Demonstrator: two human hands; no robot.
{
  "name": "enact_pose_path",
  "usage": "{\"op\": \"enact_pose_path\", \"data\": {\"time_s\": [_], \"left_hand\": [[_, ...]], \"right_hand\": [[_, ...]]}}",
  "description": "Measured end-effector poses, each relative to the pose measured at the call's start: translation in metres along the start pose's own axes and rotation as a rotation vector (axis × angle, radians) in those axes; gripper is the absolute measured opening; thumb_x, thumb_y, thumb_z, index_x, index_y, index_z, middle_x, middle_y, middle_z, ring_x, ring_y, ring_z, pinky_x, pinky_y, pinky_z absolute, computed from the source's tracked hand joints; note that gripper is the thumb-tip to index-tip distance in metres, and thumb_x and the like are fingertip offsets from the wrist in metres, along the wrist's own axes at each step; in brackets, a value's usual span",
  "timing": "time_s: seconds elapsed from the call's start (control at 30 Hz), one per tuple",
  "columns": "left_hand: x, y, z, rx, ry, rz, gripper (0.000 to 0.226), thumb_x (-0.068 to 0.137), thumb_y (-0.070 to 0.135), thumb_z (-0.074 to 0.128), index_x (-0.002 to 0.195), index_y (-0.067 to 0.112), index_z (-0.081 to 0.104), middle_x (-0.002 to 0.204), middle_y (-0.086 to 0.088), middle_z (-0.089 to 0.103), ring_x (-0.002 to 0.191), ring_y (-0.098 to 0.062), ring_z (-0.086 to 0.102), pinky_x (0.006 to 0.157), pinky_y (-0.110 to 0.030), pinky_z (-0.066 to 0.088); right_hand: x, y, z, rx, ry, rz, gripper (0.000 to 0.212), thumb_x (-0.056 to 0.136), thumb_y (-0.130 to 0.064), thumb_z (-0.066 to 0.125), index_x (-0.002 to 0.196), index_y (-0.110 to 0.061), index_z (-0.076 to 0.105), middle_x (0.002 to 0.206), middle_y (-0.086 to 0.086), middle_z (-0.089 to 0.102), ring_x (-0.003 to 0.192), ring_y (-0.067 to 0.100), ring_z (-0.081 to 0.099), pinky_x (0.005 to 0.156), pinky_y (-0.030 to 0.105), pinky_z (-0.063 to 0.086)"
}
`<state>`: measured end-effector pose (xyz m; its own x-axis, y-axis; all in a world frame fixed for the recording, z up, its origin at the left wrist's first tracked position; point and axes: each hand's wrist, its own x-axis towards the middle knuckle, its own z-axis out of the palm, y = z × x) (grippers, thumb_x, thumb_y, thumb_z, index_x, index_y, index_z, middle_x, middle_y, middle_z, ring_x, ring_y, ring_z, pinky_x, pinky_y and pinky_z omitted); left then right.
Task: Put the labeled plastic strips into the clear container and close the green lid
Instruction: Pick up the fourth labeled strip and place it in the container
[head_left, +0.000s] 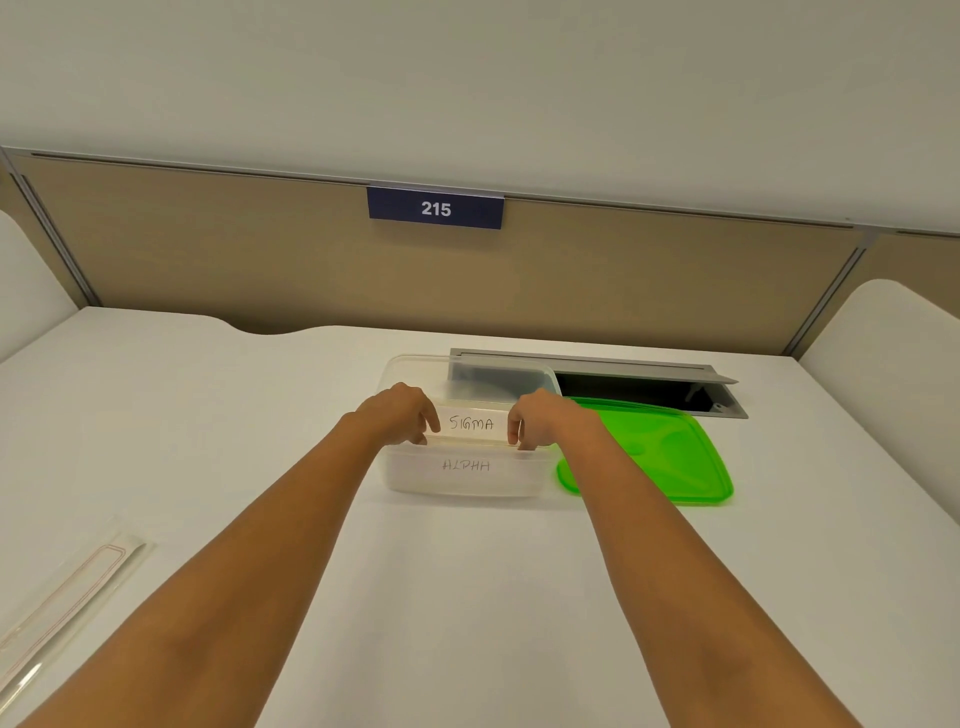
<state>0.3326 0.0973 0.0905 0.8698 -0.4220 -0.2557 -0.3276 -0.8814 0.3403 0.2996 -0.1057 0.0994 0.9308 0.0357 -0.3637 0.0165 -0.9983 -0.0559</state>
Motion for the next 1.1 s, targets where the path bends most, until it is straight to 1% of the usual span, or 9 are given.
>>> {"op": "enact_pose_path", "data": {"time_s": [0.03,0.1,0.17,0.23,0.4,0.5,0.6,0.9,1.1], "left_hand": [[0.0,0.0,0.001,-0.008,0.009,0.003,0.029,0.084,-0.001,0.064,0.11,0.011,0.071,0.112,-0.008,0.068,0.102,-0.025,0.065,0.065,-0.023,0.047],[0.001,-0.001,0.004,-0.016,0.022,0.003,0.029,0.083,-0.006,0.06,0.104,0.009,0.073,0.107,-0.01,0.072,0.099,-0.024,0.067,0.078,-0.028,0.052],[0.002,-0.002,0.005,-0.024,0.032,0.0,0.03,0.083,-0.008,0.058,0.103,0.008,0.074,0.104,-0.011,0.073,0.097,-0.024,0.068,0.086,-0.031,0.052],[0.004,-0.003,0.006,-0.031,0.036,-0.004,0.031,0.082,-0.01,0.057,0.103,0.007,0.073,0.103,-0.012,0.073,0.097,-0.024,0.068,0.085,-0.029,0.051],[0.005,0.0,0.006,-0.018,0.019,-0.027,0.03,0.084,-0.006,0.059,0.105,0.009,0.073,0.109,-0.01,0.071,0.102,-0.025,0.066,0.088,-0.031,0.051],[0.002,0.004,0.003,-0.016,0.016,-0.032,0.026,0.086,0.007,0.064,0.111,0.01,0.07,0.116,-0.01,0.067,0.107,-0.026,0.063,0.092,-0.033,0.051],[-0.005,0.008,0.001,-0.025,0.075,-0.024,0.027,0.089,0.016,0.063,0.115,0.01,0.068,0.121,-0.011,0.064,0.11,-0.028,0.062,0.096,-0.034,0.05],[-0.057,0.014,0.002,0.001,0.2,-0.056,0.036,0.096,0.035,0.047,0.117,0.012,0.066,0.121,-0.009,0.065,0.109,-0.029,0.06,0.09,-0.037,0.049],[-0.098,0.007,0.013,0.098,0.224,0.024,0.045,0.099,0.041,0.038,0.137,0.021,0.048,0.145,-0.001,0.048,0.132,-0.023,0.044,0.105,-0.037,0.038]], "right_hand": [[0.001,0.0,0.0,0.005,0.001,-0.001,0.023,0.082,-0.007,0.066,0.104,-0.015,0.071,0.119,0.008,0.064,0.095,0.025,0.063,0.082,0.03,0.049],[0.002,0.001,0.001,0.014,0.01,-0.001,0.023,0.082,-0.007,0.067,0.104,-0.012,0.071,0.118,0.011,0.063,0.083,0.024,0.057,0.077,0.028,0.046],[0.003,0.001,0.002,0.019,0.018,0.003,0.023,0.082,-0.007,0.067,0.104,-0.012,0.071,0.118,0.012,0.063,0.081,0.023,0.054,0.079,0.029,0.047],[0.003,0.001,0.002,0.025,0.019,0.007,0.023,0.083,-0.006,0.067,0.105,-0.011,0.07,0.118,0.013,0.063,0.081,0.023,0.054,0.084,0.031,0.05],[0.003,-0.001,0.003,0.025,-0.007,0.02,0.026,0.084,-0.005,0.064,0.11,-0.011,0.067,0.121,0.012,0.062,0.093,0.025,0.059,0.09,0.033,0.049],[0.001,-0.002,0.003,0.025,-0.02,0.029,0.029,0.087,-0.005,0.06,0.115,-0.011,0.064,0.126,0.013,0.058,0.111,0.029,0.059,0.096,0.035,0.047],[-0.003,-0.002,0.002,0.051,-0.006,0.027,0.035,0.088,-0.005,0.062,0.122,-0.012,0.06,0.132,0.011,0.053,0.116,0.029,0.057,0.099,0.036,0.046],[-0.045,-0.02,0.005,0.165,0.231,0.011,0.033,0.099,-0.013,0.038,0.125,-0.01,0.059,0.13,0.013,0.059,0.117,0.03,0.056,0.099,0.037,0.046],[-0.079,-0.042,0.019,0.202,0.36,0.055,0.036,0.099,-0.019,0.041,0.133,-0.013,0.052,0.136,0.012,0.053,0.122,0.03,0.052,0.097,0.037,0.045]]}}
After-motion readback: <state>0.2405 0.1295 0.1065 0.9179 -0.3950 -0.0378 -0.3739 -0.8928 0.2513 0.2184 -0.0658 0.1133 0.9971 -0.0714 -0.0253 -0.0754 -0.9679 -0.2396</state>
